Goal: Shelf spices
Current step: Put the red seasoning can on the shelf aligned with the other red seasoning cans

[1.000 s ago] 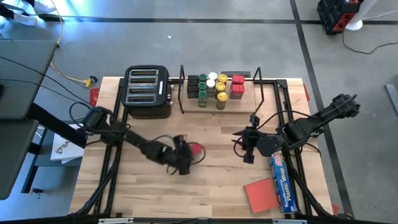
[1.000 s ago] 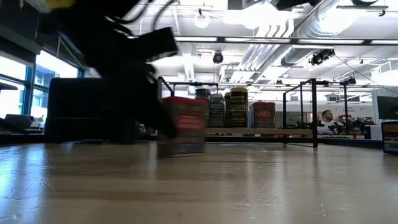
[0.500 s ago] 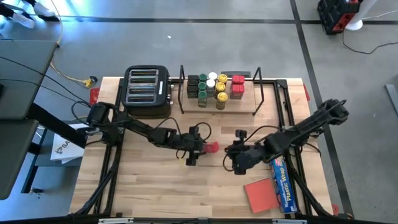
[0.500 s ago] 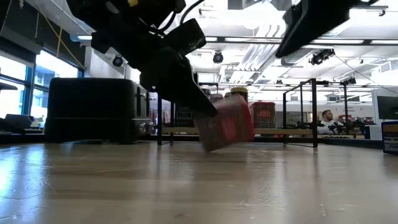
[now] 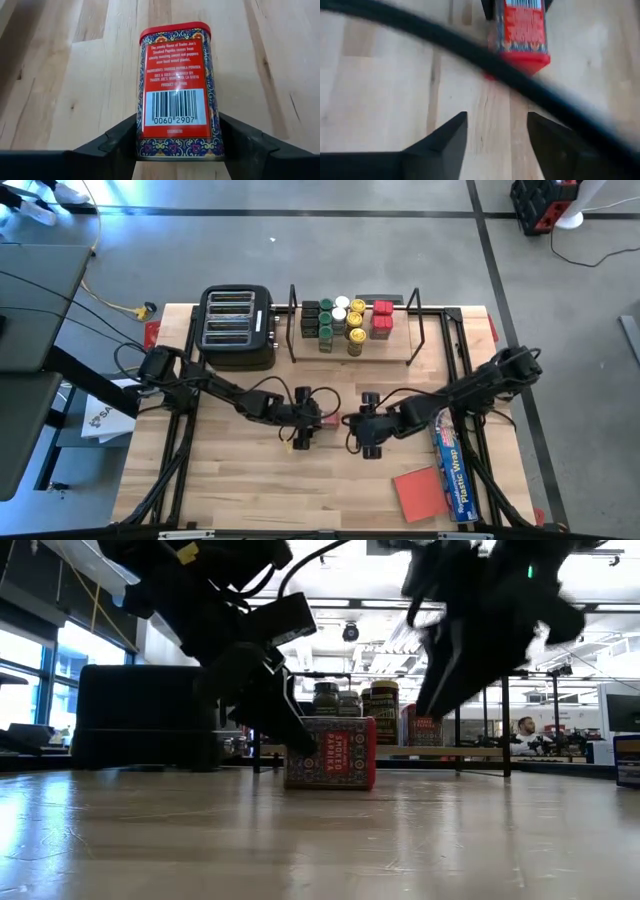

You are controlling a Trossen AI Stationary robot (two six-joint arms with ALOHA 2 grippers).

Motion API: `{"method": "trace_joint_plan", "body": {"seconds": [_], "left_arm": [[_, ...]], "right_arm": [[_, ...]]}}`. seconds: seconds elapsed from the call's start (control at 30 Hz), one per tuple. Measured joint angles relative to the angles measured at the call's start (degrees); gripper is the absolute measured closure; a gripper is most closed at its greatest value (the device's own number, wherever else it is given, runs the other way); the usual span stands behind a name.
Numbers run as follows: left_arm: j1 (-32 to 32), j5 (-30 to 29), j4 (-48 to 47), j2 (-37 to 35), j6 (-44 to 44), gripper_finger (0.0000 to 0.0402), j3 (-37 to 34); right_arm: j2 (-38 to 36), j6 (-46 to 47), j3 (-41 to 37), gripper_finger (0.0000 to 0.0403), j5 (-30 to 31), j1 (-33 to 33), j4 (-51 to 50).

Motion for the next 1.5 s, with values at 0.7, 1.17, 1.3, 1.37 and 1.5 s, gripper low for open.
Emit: {"method": "trace_joint_plan", "body": {"seconds": [0.7, 1.17, 1.3, 1.37, 1.5], "left_arm": [[-0.7, -0.4, 7.7, -0.2, -1.6, 0.0193, -0.9], [-3.1, -1.9, 8.4, -7.3, -0.8, 0.0195, -1.0], [-3.6, -3.5, 8.7, -8.7, 0.0, 0.0195, -0.9], [-3.9, -4.7, 9.2, -9.3, 0.1, 0.0195, -0.8], [-4.4, -4.9, 11.8, -9.7, 1.0, 0.0195, -0.8]], "right_arm": [[-0.3, 0.6, -23.0, 0.0157, -2.4, -4.8, 49.2], [-0.8, -2.9, -21.4, 0.0157, -2.9, -3.3, 49.6], [-2.0, -2.8, -21.3, 0.0157, -0.1, -1.5, 47.3], [-2.7, -3.2, -21.4, 0.0157, 2.2, -0.4, 45.3], [-2.7, -5.2, -23.6, 0.0157, 4.8, 1.6, 50.2]]}}
